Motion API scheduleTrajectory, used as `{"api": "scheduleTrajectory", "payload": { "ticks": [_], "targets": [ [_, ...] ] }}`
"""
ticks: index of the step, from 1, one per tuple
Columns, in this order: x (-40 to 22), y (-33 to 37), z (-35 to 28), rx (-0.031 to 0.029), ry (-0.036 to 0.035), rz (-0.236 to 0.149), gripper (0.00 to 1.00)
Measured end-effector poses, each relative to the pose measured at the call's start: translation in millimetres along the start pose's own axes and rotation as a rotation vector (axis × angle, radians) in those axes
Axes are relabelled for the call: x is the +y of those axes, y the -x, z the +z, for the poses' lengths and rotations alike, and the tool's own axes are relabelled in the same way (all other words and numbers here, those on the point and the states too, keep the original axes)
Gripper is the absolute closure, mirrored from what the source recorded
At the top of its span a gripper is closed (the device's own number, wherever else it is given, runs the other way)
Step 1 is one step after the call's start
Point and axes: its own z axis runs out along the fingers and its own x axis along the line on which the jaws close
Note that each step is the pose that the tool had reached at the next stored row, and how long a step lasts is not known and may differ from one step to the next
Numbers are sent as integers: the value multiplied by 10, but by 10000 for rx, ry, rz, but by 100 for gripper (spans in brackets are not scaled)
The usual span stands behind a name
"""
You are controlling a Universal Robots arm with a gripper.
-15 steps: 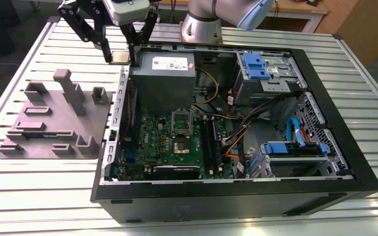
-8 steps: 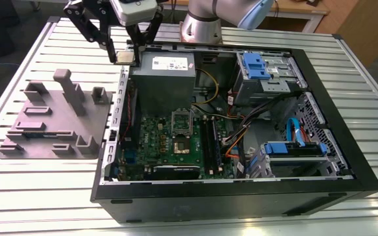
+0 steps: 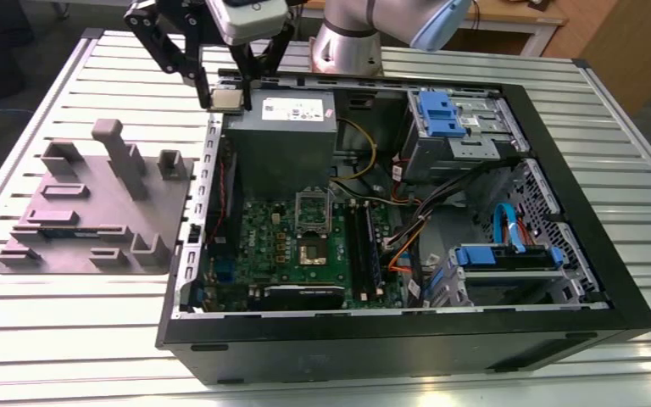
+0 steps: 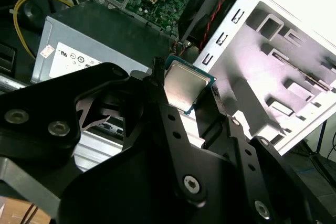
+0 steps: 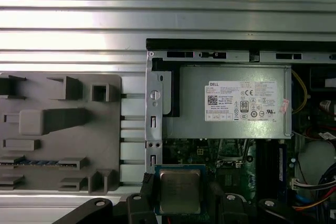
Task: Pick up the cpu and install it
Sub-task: 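Pick up the cpu and move it towards the insertion slot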
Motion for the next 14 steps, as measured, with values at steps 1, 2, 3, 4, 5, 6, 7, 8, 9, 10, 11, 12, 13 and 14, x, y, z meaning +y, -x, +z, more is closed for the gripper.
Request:
{"api": "scheduleTrajectory", "payload": {
  "ticks": [1, 2, 3, 4, 5, 6, 7, 8, 9, 10, 11, 12, 13, 14],
  "targets": [
    [0, 4, 0, -1, 0, 0, 53],
    [0, 5, 0, 0, 0, 1, 53],
    [0, 5, 0, -1, 1, 2, 53],
    [0, 5, 1, -1, 1, 2, 53],
    [0, 6, 1, -1, 1, 1, 53],
    [0, 6, 0, 0, 0, 1, 53],
    [0, 6, 0, -1, 1, 1, 53],
    [0, 6, 1, -1, 1, 1, 53],
    [0, 7, 0, -1, 1, 1, 53],
    [0, 7, 0, 0, 0, 1, 53],
    [0, 7, 1, -1, 1, 1, 53],
    [0, 7, 0, -1, 1, 1, 53],
    [0, 7, 0, 0, 0, 1, 53],
    [-1, 8, 0, 0, 0, 0, 53]
  ]
}}
